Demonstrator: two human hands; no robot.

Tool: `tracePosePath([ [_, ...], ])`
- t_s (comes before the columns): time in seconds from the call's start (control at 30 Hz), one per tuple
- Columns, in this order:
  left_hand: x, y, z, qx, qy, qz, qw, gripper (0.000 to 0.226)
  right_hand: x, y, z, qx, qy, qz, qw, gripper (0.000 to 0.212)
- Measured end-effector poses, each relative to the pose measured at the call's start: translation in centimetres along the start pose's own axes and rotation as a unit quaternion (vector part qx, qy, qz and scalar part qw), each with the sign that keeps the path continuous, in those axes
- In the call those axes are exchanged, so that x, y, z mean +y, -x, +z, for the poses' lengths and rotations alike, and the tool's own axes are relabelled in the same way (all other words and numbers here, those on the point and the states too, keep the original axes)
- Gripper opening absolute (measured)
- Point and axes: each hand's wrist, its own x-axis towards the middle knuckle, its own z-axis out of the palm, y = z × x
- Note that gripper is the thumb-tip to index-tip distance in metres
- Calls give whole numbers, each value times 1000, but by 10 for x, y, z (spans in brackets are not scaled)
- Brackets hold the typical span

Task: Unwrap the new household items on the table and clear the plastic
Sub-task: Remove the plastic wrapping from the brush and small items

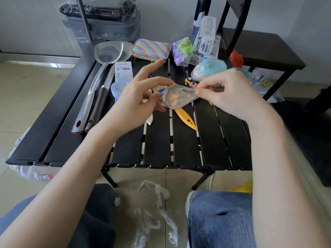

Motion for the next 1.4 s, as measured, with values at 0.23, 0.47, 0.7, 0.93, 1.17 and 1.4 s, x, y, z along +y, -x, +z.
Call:
tracePosePath([
  [0.23,10,3,-1,22,77,-82,993,13,-5,2,-2,-15,-34,22,999,32],
  [0.47,15,4,1,59,107,-142,982,12,-4,2,3,1,4,28,1000,37],
  [0.7,17,9,7,-15,68,-68,995,29,-9,2,8,35,38,17,999,38],
  [0.93,18,10,21,83,177,-92,976,13,1,-9,19,145,57,-34,987,15],
  [1.17,10,7,31,223,147,-71,961,3,-17,-9,17,-42,-261,224,938,60],
  [1.4,17,6,31,235,68,-49,968,6,-26,-10,36,1,-527,116,842,39],
])
